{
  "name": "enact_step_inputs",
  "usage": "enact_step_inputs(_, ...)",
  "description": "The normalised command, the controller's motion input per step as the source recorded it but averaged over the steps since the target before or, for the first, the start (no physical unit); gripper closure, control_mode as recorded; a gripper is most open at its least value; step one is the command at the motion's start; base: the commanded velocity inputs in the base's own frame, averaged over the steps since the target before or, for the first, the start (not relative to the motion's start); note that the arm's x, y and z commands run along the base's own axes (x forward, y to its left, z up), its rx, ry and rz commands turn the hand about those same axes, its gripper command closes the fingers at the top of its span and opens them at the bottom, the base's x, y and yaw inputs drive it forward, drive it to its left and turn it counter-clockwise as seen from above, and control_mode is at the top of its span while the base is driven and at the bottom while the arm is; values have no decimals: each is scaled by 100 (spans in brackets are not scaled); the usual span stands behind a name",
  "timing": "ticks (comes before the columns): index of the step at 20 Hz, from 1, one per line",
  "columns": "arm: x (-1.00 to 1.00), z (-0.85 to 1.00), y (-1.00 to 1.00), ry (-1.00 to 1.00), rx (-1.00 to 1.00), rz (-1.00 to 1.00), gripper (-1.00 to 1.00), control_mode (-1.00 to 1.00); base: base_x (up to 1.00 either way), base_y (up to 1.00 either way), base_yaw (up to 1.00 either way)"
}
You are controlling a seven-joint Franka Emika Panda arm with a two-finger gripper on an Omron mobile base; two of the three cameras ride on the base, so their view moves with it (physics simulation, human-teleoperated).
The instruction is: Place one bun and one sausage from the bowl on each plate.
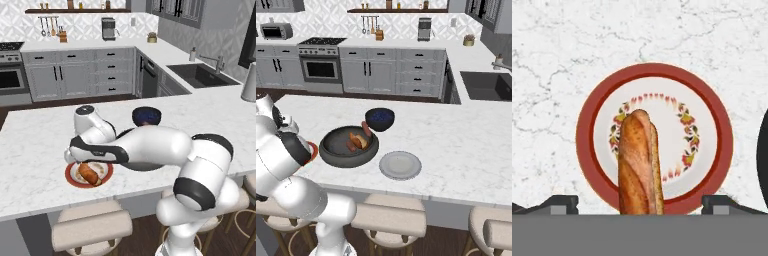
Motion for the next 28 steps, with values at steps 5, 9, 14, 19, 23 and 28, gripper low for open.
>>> enact_step_inputs(5,-6,67,-94,0,-8,0,-100,-100,0,0,0)
enact_step_inputs(9,0,40,-100,0,-8,0,-100,-100,0,0,0)
enact_step_inputs(14,-2,40,-100,0,-4,0,-100,-100,0,0,0)
enact_step_inputs(19,38,50,-94,0,0,-1,-100,-100,0,0,0)
enact_step_inputs(23,78,25,-91,10,15,0,-100,-100,0,0,0)
enact_step_inputs(28,97,-6,-98,17,6,-4,-100,-100,0,0,0)
